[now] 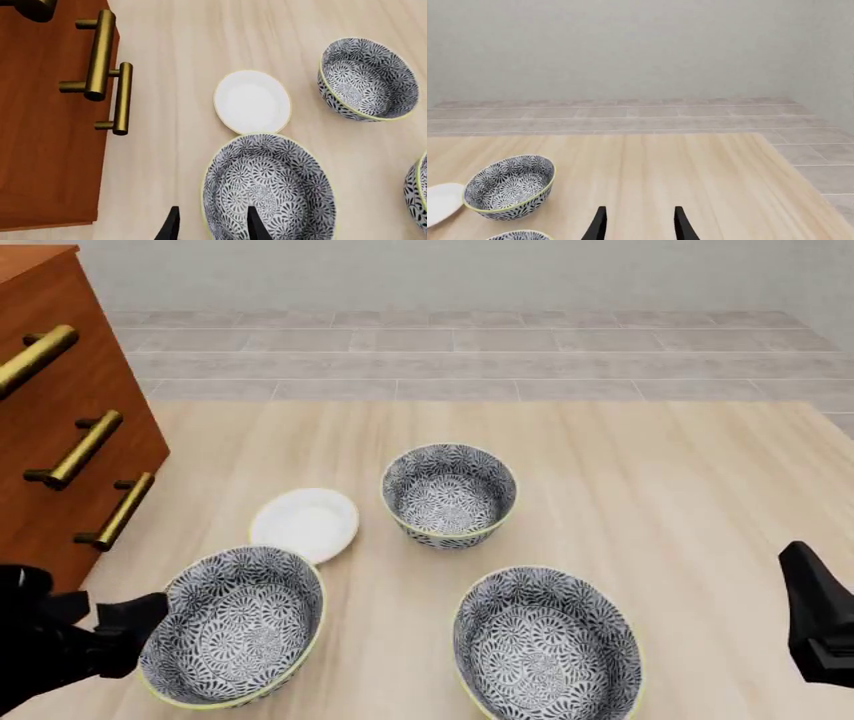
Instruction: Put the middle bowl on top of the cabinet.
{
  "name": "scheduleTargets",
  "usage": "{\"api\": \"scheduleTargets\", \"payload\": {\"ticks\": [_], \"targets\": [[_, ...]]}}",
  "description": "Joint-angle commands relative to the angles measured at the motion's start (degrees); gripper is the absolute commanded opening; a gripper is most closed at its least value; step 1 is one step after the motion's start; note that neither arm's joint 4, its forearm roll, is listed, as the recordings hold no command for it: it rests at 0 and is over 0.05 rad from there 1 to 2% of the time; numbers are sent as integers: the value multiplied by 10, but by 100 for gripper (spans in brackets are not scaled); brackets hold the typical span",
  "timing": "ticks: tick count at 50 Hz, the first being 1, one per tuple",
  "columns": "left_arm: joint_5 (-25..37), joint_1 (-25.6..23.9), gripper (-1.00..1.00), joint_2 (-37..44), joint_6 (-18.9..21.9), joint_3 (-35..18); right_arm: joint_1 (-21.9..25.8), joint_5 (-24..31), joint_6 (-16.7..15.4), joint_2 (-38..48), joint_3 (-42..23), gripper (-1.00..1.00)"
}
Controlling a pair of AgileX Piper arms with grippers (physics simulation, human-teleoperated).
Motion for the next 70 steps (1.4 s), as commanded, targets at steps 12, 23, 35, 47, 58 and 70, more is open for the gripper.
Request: {"api": "scheduleTargets", "payload": {"ticks": [12, 23, 35, 47, 58, 70], "targets": [[-15, -11, 100, 17, -29, 26, 0, 5, 2, -5, 1, 100], [-47, -11, 100, 44, -35, 42, 1, 2, 1, -1, 1, 100], [-94, -10, 100, 87, -41, 56, 1, 1, 1, 0, 1, 100], [-125, -11, 100, 118, -46, 61, 1, 3, 1, -2, 0, 100], [-160, -9, 100, 152, -45, 67, 0, 5, 1, -3, 1, 100], [-197, -9, 100, 185, -45, 78, 0, -3, 2, 6, 1, 100]]}}
